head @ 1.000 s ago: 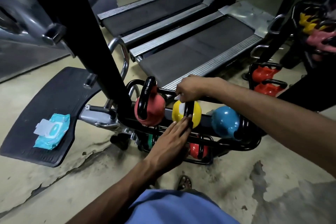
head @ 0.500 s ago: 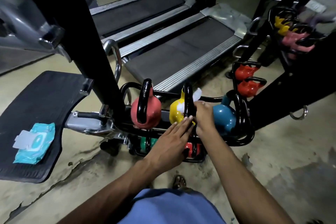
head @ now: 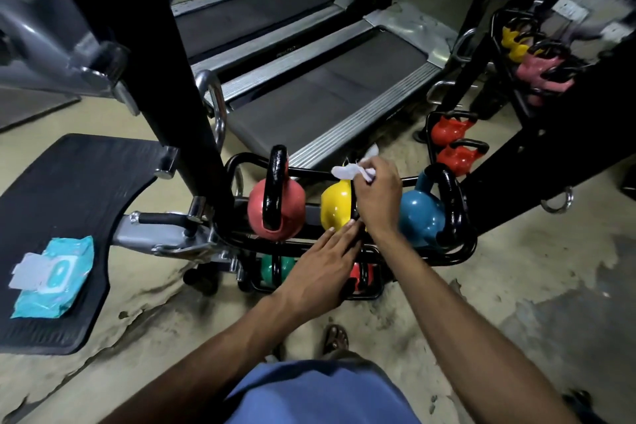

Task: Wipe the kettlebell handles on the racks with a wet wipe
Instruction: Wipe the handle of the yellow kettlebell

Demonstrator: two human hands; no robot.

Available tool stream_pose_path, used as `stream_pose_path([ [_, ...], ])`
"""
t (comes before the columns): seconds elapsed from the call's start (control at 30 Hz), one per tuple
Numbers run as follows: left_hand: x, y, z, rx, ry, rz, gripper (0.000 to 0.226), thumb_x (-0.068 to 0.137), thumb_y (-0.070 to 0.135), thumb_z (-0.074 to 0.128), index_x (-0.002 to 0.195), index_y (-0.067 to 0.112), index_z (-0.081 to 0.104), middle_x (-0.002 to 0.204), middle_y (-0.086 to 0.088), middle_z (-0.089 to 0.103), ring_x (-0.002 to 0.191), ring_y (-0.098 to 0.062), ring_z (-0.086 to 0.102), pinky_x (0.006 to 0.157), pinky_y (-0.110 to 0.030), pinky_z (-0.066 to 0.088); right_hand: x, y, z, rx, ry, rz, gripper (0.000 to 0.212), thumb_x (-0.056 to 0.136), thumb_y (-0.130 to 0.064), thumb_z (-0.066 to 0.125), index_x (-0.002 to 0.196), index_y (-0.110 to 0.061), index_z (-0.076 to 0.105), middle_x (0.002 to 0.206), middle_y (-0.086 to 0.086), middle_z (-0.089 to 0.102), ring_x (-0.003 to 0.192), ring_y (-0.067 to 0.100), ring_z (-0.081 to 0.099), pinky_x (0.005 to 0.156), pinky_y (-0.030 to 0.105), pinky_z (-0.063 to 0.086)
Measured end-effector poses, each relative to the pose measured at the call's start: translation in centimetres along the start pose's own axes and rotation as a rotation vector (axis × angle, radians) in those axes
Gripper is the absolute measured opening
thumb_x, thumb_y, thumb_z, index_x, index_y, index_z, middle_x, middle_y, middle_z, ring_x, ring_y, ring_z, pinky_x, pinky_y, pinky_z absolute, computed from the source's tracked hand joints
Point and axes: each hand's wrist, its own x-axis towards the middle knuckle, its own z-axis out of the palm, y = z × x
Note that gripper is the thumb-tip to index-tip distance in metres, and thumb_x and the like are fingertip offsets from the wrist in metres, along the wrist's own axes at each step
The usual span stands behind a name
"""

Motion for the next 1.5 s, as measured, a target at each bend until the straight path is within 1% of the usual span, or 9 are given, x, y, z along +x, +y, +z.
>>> stream_pose_path([
  [0.2, 0.1, -0.4, -0.2, -0.016, 0.016, 0.021, 0.087, 0.086, 0.03, 0.067, 0.159, 0.004, 0.028, 0.171, -0.014, 0.005, 0.158, -0.023, 0.011, 0.127, -0.04, 0.015, 5.5, -2.3, -0.9, -0.89, -0.69, -0.695, 0.02, 0.086, -0.023, 0.056, 0.094, -0.013, 0.071, 0.106, 0.008, 0.064, 0.112, 0.032, 0.057, 0.089, 0.042, 0.044],
  [0.37, 0.0, -0.5, 0.3, -0.038, 0.034, 0.005, 0.086, 0.084, 0.024, 0.068, 0.158, 0.003, 0.029, 0.17, -0.014, 0.012, 0.157, -0.023, 0.018, 0.126, -0.038, 0.021, 3.7, -1.5, -3.8, -0.813, -0.625, -0.921, 0.019, 0.088, -0.034, 0.063, 0.088, -0.017, 0.071, 0.098, 0.003, 0.063, 0.099, 0.028, 0.058, 0.081, 0.043, 0.049],
  [0.57, 0.1, -0.1, 0.5, -0.045, 0.038, -0.004, 0.096, 0.078, 0.018, 0.069, 0.161, 0.006, 0.021, 0.172, -0.01, 0.001, 0.159, -0.019, 0.006, 0.127, -0.037, 0.012, 0.0, 1.5, -2.7, -0.176, -0.163, -0.198, 0.018, 0.088, -0.019, 0.073, 0.105, -0.014, 0.067, 0.102, 0.002, 0.061, 0.086, 0.006, 0.053, 0.078, 0.02, 0.042],
  [0.63, 0.3, -0.2, 0.7, -0.035, 0.047, -0.015, 0.097, 0.079, 0.019, 0.068, 0.162, 0.008, 0.02, 0.172, -0.008, 0.0, 0.159, -0.017, 0.006, 0.128, -0.036, 0.012, -1.3, 1.5, -2.1, -0.066, -0.075, 0.009, 0.019, 0.093, -0.028, 0.069, 0.106, -0.014, 0.068, 0.099, 0.002, 0.068, 0.087, 0.013, 0.06, 0.079, 0.028, 0.047],
  [0.83, 0.2, 0.6, 0.3, -0.033, 0.022, -0.041, 0.099, 0.085, 0.02, 0.064, 0.164, 0.01, 0.005, 0.17, -0.004, -0.016, 0.158, -0.014, -0.01, 0.128, -0.034, 0.0, -0.3, 1.3, -0.7, 0.385, -0.156, 0.552, 0.031, 0.094, -0.019, 0.058, 0.064, -0.02, 0.065, 0.061, -0.004, 0.06, 0.064, 0.02, 0.055, 0.068, 0.045, 0.052],
  [0.97, 0.3, 1.2, 0.6, -0.029, 0.032, -0.069, 0.1, 0.084, 0.027, 0.067, 0.164, 0.01, 0.009, 0.171, -0.004, -0.014, 0.158, -0.013, -0.009, 0.129, -0.034, 0.003, 3.3, 0.6, 0.2, 0.839, -0.23, 0.97, 0.016, 0.094, -0.001, 0.052, 0.083, -0.003, 0.064, 0.084, 0.021, 0.065, 0.063, 0.031, 0.064, 0.063, 0.045, 0.061],
  [1.2, 0.5, 2.2, 1.4, -0.056, 0.107, -0.155, 0.084, 0.09, 0.035, 0.062, 0.161, 0.01, 0.024, 0.172, -0.001, -0.004, 0.158, -0.012, 0.0, 0.127, -0.033, 0.01, 2.4, 2.1, -1.1, 1.003, -0.408, 1.091, 0.028, 0.102, -0.011, 0.039, 0.095, 0.003, 0.063, 0.076, 0.021, 0.07, 0.065, 0.033, 0.068, 0.07, 0.047, 0.061],
  [1.33, 0.5, 2.5, 1.7, -0.027, 0.111, -0.188, 0.081, 0.092, 0.035, 0.061, 0.161, 0.012, 0.026, 0.173, -0.002, -0.001, 0.158, -0.011, 0.001, 0.127, -0.033, 0.011, 1.4, 0.6, -0.6, 0.803, -0.223, 0.813, 0.019, 0.098, -0.013, 0.052, 0.089, -0.001, 0.064, 0.083, 0.014, 0.068, 0.06, 0.021, 0.064, 0.06, 0.034, 0.055],
  [1.5, 0.5, 2.5, 2.3, -0.006, 0.113, -0.214, 0.067, 0.092, 0.035, 0.06, 0.151, 0.009, 0.044, 0.167, -0.01, 0.027, 0.158, -0.017, 0.013, 0.127, -0.039, 0.021, -4.4, 3.4, -2.8, 0.1, -0.127, -0.234, 0.026, 0.085, -0.007, 0.068, 0.111, -0.011, 0.07, 0.118, 0.002, 0.062, 0.112, 0.014, 0.057, 0.098, 0.023, 0.044],
])
